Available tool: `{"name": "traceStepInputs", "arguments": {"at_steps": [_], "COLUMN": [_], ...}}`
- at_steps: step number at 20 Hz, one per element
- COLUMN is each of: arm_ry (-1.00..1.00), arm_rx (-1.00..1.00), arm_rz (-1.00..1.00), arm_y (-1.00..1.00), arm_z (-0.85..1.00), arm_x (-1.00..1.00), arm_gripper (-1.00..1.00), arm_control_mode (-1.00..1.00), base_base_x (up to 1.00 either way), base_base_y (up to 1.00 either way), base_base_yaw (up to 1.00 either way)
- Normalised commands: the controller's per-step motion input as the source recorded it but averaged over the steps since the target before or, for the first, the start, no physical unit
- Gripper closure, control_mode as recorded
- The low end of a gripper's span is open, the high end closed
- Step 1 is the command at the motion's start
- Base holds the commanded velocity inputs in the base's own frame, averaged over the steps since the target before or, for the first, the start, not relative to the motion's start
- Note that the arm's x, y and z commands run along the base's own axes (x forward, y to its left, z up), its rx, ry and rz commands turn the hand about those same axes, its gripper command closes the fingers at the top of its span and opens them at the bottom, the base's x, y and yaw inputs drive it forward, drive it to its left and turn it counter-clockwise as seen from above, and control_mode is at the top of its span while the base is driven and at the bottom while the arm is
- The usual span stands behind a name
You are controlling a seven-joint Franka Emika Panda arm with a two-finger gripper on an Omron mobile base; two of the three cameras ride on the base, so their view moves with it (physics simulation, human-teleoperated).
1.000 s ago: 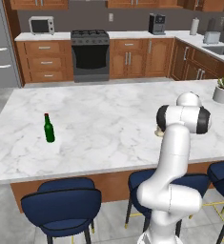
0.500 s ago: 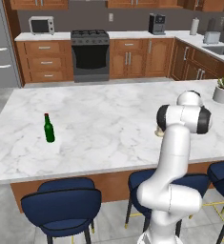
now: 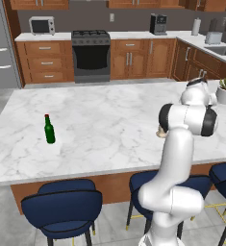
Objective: Get the candle and the beer from the cabinet and move them to the dining counter.
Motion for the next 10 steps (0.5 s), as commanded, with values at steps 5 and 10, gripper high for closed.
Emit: {"name": "traceStepInputs", "arguments": {"at_steps": [5,10], "arm_ry": [0.0,0.0], "arm_rx": [-0.05,-0.08], "arm_rz": [-0.26,-0.35], "arm_y": [0.42,0.6], "arm_z": [0.7,0.68], "arm_x": [-0.74,-0.7], "arm_gripper": [-1.0,-1.0], "arm_control_mode": [-1.0,-1.0], "base_base_x": [0.0,0.0], "base_base_y": [0.0,0.0], "base_base_yaw": [0.0,0.0]}}
